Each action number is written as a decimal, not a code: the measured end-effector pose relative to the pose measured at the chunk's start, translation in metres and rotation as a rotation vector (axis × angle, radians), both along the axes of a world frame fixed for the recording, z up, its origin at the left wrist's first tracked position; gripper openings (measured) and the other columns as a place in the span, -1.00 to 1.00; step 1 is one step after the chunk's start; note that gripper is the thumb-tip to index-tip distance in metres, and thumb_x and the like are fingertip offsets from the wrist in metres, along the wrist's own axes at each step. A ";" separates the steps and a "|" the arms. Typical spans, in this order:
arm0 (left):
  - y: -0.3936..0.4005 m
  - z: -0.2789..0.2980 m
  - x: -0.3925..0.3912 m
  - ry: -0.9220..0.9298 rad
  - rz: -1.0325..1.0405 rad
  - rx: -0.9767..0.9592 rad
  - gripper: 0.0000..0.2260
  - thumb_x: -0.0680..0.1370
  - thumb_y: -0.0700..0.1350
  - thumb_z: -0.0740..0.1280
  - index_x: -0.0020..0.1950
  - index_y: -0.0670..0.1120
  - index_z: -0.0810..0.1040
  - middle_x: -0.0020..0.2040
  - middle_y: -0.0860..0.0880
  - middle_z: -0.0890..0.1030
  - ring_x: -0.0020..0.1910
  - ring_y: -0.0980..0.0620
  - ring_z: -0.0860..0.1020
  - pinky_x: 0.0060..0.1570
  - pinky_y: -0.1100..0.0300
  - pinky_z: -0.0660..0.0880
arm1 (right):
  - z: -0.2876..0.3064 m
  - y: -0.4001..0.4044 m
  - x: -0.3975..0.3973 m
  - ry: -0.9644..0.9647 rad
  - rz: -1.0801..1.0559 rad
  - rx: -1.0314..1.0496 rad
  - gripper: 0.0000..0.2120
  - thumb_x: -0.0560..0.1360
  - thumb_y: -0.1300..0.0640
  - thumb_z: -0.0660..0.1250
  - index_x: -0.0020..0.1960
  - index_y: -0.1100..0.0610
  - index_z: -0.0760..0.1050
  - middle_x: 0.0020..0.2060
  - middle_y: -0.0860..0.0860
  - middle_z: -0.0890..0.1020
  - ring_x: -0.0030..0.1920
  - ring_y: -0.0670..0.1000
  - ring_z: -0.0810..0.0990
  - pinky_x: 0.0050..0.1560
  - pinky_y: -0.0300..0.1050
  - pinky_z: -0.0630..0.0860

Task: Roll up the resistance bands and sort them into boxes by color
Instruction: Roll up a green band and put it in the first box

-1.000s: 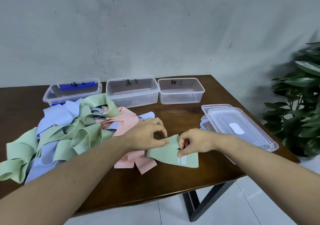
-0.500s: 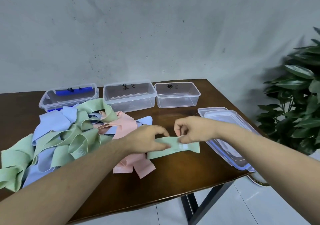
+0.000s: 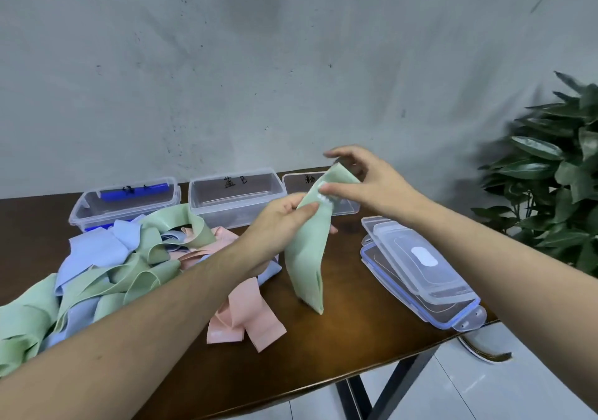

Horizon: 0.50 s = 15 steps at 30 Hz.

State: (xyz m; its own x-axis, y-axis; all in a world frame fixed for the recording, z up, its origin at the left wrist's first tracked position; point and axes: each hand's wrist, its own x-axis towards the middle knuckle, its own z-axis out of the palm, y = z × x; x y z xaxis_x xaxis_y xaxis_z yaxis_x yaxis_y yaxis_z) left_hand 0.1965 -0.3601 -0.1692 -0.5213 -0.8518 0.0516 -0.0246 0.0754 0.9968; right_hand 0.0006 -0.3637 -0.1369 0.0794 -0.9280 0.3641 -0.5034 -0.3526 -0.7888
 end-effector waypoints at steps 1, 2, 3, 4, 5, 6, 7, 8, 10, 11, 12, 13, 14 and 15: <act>0.000 0.001 -0.002 0.044 0.019 0.033 -0.81 0.69 -0.08 0.19 0.20 -0.07 0.55 -0.06 -0.15 0.72 -0.23 0.05 0.65 -0.36 0.27 0.52 | -0.002 0.002 0.000 -0.075 -0.034 0.029 -0.45 0.38 0.01 0.59 0.28 -0.14 0.43 0.08 -0.04 0.59 -0.04 -0.16 0.60 0.03 -0.25 0.52; 0.000 0.002 -0.005 0.087 0.037 0.064 -0.81 0.69 -0.08 0.19 0.20 -0.05 0.55 -0.04 -0.15 0.72 -0.22 0.03 0.66 -0.31 0.23 0.55 | -0.006 0.004 0.002 -0.158 -0.046 0.091 -0.40 0.35 -0.07 0.58 0.31 -0.14 0.39 0.12 -0.01 0.59 0.00 -0.14 0.62 -0.01 -0.22 0.55; 0.000 0.001 -0.007 0.129 0.059 0.091 -0.82 0.69 -0.07 0.19 0.21 -0.03 0.55 -0.03 -0.13 0.72 -0.19 0.00 0.66 -0.25 0.18 0.58 | -0.011 0.007 0.003 -0.244 -0.028 0.176 -0.37 0.33 -0.14 0.56 0.32 -0.10 0.38 0.16 0.02 0.61 0.04 -0.10 0.65 -0.05 -0.20 0.57; 0.000 0.000 -0.010 0.169 0.086 0.114 -0.82 0.68 -0.07 0.20 0.21 -0.01 0.56 -0.03 -0.12 0.72 -0.16 -0.02 0.66 -0.17 0.13 0.59 | -0.018 0.011 0.006 -0.322 0.009 0.276 -0.37 0.34 -0.19 0.53 0.31 -0.05 0.40 0.16 0.06 0.64 0.05 -0.05 0.67 -0.09 -0.17 0.59; -0.001 -0.002 -0.013 0.208 0.118 0.136 -0.82 0.68 -0.08 0.21 0.20 0.01 0.57 -0.02 -0.11 0.71 -0.13 -0.04 0.66 -0.10 0.06 0.59 | -0.026 0.015 0.008 -0.370 0.052 0.363 -0.39 0.35 -0.22 0.49 0.30 -0.02 0.42 0.13 0.07 0.67 0.06 -0.01 0.68 -0.08 -0.12 0.60; -0.003 -0.003 -0.016 0.246 0.151 0.163 -0.82 0.67 -0.09 0.22 0.19 0.01 0.58 -0.02 -0.10 0.71 -0.13 -0.05 0.66 -0.05 0.02 0.59 | -0.033 0.021 0.010 -0.389 0.091 0.425 -0.43 0.37 -0.25 0.46 0.29 -0.02 0.45 0.11 0.04 0.69 0.08 0.01 0.68 0.00 -0.06 0.61; -0.005 -0.005 -0.018 0.284 0.177 0.190 -0.83 0.68 -0.10 0.21 0.17 0.00 0.58 -0.02 -0.10 0.71 -0.14 -0.04 0.66 -0.06 0.01 0.60 | -0.040 0.025 0.011 -0.381 0.126 0.466 -0.47 0.38 -0.26 0.43 0.25 -0.03 0.49 0.10 0.01 0.70 0.12 0.02 0.67 0.13 0.01 0.59; -0.007 -0.006 -0.020 0.310 0.194 0.205 -0.83 0.68 -0.12 0.19 0.16 -0.01 0.57 -0.02 -0.09 0.71 -0.16 -0.02 0.67 -0.09 0.05 0.62 | -0.046 0.030 0.013 -0.368 0.159 0.500 -0.51 0.38 -0.25 0.40 0.22 -0.03 0.52 0.10 -0.01 0.70 0.15 0.03 0.66 0.24 0.04 0.54; -0.012 -0.008 -0.024 0.350 0.226 0.226 -0.83 0.67 -0.16 0.19 0.14 -0.01 0.56 0.00 -0.09 0.72 -0.18 0.01 0.65 -0.14 0.12 0.59 | -0.055 0.036 0.014 -0.295 0.201 0.553 -0.49 0.37 -0.21 0.41 0.22 0.06 0.56 0.11 0.02 0.70 0.18 0.05 0.65 0.33 0.03 0.49; -0.015 -0.009 -0.025 0.373 0.246 0.244 -0.84 0.65 -0.18 0.22 0.14 -0.01 0.56 0.00 -0.10 0.71 -0.19 -0.01 0.63 -0.13 0.13 0.57 | -0.058 0.038 0.015 -0.242 0.207 0.572 -0.49 0.39 -0.18 0.43 0.22 0.09 0.57 0.10 0.02 0.70 0.15 0.05 0.66 0.31 0.01 0.51; -0.017 -0.010 -0.025 0.399 0.262 0.272 -0.84 0.63 -0.20 0.26 0.14 -0.01 0.57 -0.03 -0.12 0.70 -0.21 -0.02 0.61 -0.13 0.12 0.55 | -0.060 0.039 0.016 -0.200 0.207 0.588 -0.55 0.42 -0.13 0.45 0.21 0.10 0.58 0.07 0.01 0.71 0.11 0.03 0.68 0.26 -0.03 0.55; -0.020 -0.011 -0.025 0.427 0.272 0.301 -0.83 0.61 -0.22 0.28 0.14 -0.01 0.56 -0.08 -0.13 0.67 -0.24 -0.03 0.59 -0.16 0.11 0.53 | -0.063 0.039 0.017 -0.168 0.208 0.602 -0.63 0.46 -0.08 0.46 0.19 0.08 0.60 0.03 -0.01 0.72 0.07 0.01 0.69 0.19 -0.07 0.59; -0.022 -0.012 -0.025 0.449 0.278 0.326 -0.81 0.60 -0.24 0.29 0.16 -0.02 0.55 -0.11 -0.13 0.64 -0.27 -0.04 0.57 -0.18 0.11 0.53 | -0.065 0.040 0.017 -0.153 0.203 0.613 -0.69 0.50 -0.05 0.45 0.18 0.07 0.60 0.01 -0.03 0.72 0.04 -0.01 0.70 0.14 -0.09 0.60; -0.025 -0.014 -0.025 0.461 0.288 0.342 -0.80 0.59 -0.23 0.30 0.18 -0.03 0.54 -0.10 -0.13 0.63 -0.27 -0.04 0.57 -0.17 0.10 0.52 | -0.068 0.039 0.016 -0.147 0.196 0.619 -0.71 0.53 -0.05 0.42 0.18 0.07 0.60 0.01 -0.03 0.72 0.04 -0.02 0.70 0.10 -0.10 0.60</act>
State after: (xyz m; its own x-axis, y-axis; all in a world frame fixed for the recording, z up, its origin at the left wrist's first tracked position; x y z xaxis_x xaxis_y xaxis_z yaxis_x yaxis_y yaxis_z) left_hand 0.1713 -0.3846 -0.1837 -0.2581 -0.9625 -0.0840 0.4406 -0.1946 0.8764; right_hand 0.0164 -0.3244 -0.2046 0.2577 -0.9428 -0.2112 -0.3474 0.1135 -0.9308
